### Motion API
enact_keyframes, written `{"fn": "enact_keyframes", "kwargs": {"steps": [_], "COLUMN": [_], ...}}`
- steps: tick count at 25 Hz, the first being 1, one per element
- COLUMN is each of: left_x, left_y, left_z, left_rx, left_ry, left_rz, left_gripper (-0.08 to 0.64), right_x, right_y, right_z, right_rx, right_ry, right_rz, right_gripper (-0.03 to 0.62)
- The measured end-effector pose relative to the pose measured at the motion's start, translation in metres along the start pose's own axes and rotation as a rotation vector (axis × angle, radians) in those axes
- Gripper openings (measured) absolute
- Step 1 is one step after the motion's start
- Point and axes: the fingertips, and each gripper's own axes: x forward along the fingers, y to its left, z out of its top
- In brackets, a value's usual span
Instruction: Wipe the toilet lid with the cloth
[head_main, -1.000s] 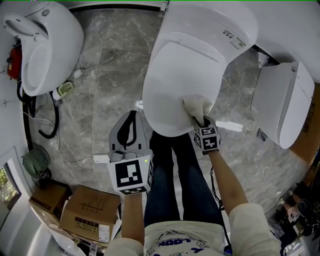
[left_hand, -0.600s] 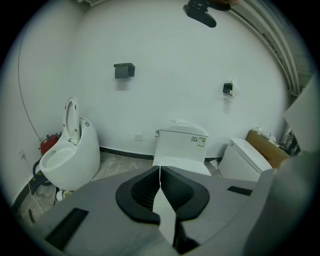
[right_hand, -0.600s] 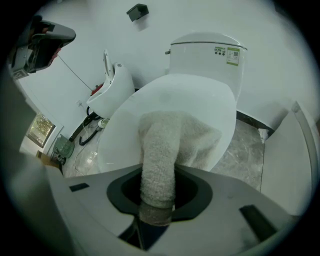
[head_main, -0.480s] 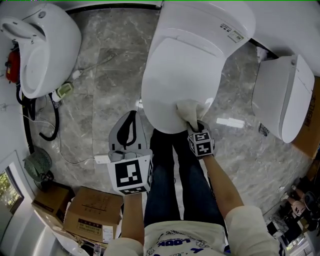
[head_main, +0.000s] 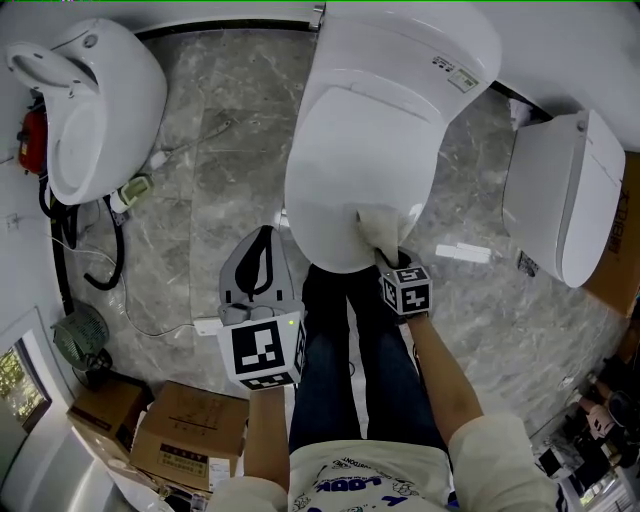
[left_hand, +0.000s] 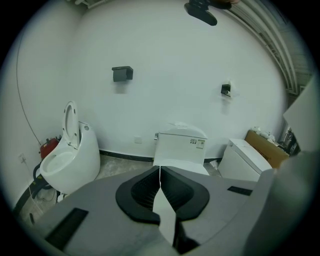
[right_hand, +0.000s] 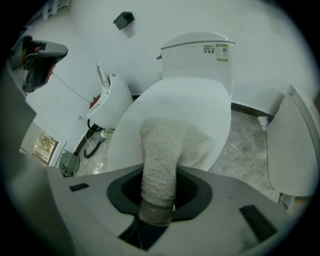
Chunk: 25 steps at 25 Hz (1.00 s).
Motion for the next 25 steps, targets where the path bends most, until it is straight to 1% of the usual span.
{"fn": "enact_keyframes", "kwargs": {"steps": [4,8,13,18,22,25], "left_x": [-0.013,-0.029,-0.060,-0.107,-0.149,-0.180], "left_y": [0.001,-0.006,-0.017,-0.022,-0.031,-0.037], "left_z": [0.022,0.060,0.125,0.197,0.251,0.287], "left_rx": [0.003,0.009,0.034,0.055,0.064,0.067], "left_ry": [-0.024,-0.076,-0.172,-0.286,-0.380,-0.446], "left_rz": [0.009,0.009,0.014,0.028,0.042,0.051], "left_gripper": [0.009,0.009,0.009,0.008,0.009,0.009], "right_x": [-0.039,-0.097,-0.191,-0.297,-0.380,-0.437], "right_y": [0.001,0.002,0.012,0.040,0.061,0.080], "right_z": [0.038,0.099,0.183,0.259,0.307,0.333], "right_rx": [0.022,-0.001,-0.062,-0.108,-0.139,-0.170], "right_ry": [-0.107,-0.256,-0.453,-0.654,-0.802,-0.895], "right_rz": [-0.032,-0.069,-0.111,-0.124,-0.116,-0.104], "right_gripper": [0.094,0.094,0.094,0.094,0.094,0.094]}}
